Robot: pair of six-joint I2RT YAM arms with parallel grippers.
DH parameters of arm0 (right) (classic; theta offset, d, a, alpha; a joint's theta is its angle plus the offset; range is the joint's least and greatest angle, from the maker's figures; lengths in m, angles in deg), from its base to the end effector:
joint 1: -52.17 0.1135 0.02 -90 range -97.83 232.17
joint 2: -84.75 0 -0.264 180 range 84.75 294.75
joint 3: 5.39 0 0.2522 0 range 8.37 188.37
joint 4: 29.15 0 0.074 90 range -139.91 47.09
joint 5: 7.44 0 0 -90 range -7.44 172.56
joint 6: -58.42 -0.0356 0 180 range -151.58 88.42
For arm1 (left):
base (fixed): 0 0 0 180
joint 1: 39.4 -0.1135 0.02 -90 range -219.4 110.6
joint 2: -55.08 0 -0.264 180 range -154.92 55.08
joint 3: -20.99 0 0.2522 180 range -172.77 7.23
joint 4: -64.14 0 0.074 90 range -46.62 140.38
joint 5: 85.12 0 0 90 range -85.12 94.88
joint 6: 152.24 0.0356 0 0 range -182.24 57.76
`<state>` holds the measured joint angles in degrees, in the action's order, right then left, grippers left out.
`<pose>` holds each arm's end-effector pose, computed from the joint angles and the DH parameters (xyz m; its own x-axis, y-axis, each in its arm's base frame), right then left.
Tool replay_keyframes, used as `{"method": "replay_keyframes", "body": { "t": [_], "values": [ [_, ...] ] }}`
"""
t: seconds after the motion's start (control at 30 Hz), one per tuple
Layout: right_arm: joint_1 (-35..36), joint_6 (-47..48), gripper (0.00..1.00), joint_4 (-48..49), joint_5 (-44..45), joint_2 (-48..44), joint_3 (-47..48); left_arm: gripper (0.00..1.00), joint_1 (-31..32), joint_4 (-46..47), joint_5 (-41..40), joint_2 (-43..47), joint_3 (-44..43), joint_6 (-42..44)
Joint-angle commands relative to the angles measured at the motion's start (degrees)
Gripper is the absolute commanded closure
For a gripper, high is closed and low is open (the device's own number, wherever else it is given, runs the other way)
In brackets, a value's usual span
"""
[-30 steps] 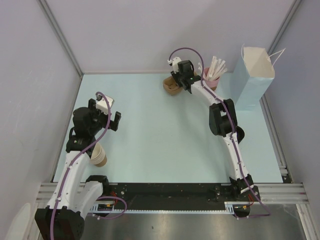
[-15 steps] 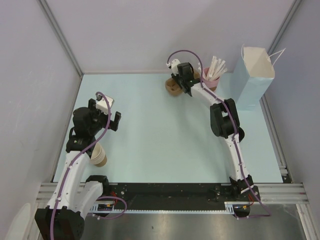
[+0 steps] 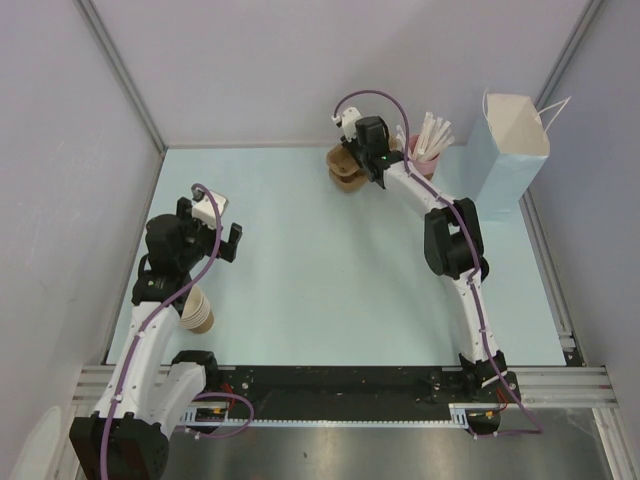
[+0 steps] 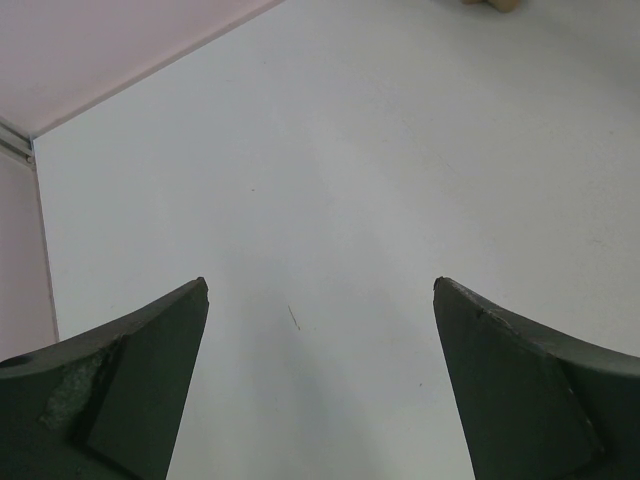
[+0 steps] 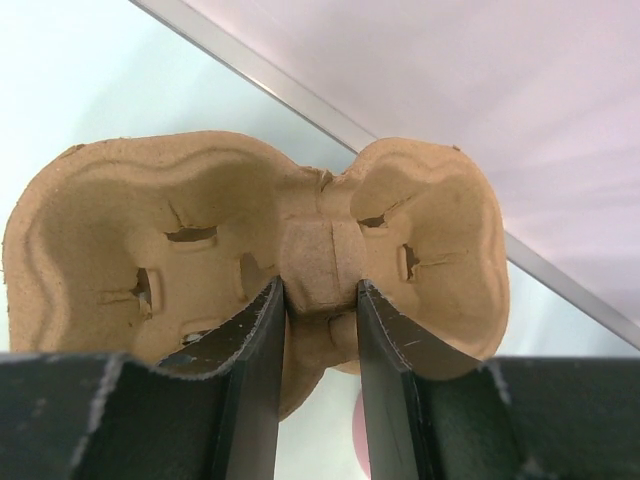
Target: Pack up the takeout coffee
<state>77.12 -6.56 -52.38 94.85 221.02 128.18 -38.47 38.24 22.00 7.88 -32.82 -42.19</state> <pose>0.5114 0.2296 0.2365 -0.2584 -0.5760 -0.7756 -0.3839 0.7979 -0.4647 0.1929 -0.0136 0.3006 -0.2097 0.3311 -0.9200 0.3888 0.8916 0.2322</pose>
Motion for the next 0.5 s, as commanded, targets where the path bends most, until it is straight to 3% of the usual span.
{"method": "replay_keyframes", "body": {
  "t": [0.0, 0.2, 0.33, 0.47],
  "values": [
    [-1.39, -3.57, 0.8, -3.52, -7.97, -6.8, 5.34, 0.01, -0.4, 0.89, 0.45, 0.71, -0.46, 1.04],
    [-0.96, -4.98, 0.8, -14.33, -22.65, -14.7, 4.83, 0.01, -0.31, 0.54, 0.19, 0.79, -0.64, 0.95],
    [-0.26, -2.96, 0.78, -16.28, -31.08, -25.5, -8.07, 0.01, -0.31, 0.37, 0.8, 0.27, -0.82, 1.04],
    [0.89, 5.8, 0.77, -15.66, -33.91, -39.91, -32.36, 0.01, -0.4, -0.25, 1.33, -0.61, -1.43, 0.95]
  ]
}}
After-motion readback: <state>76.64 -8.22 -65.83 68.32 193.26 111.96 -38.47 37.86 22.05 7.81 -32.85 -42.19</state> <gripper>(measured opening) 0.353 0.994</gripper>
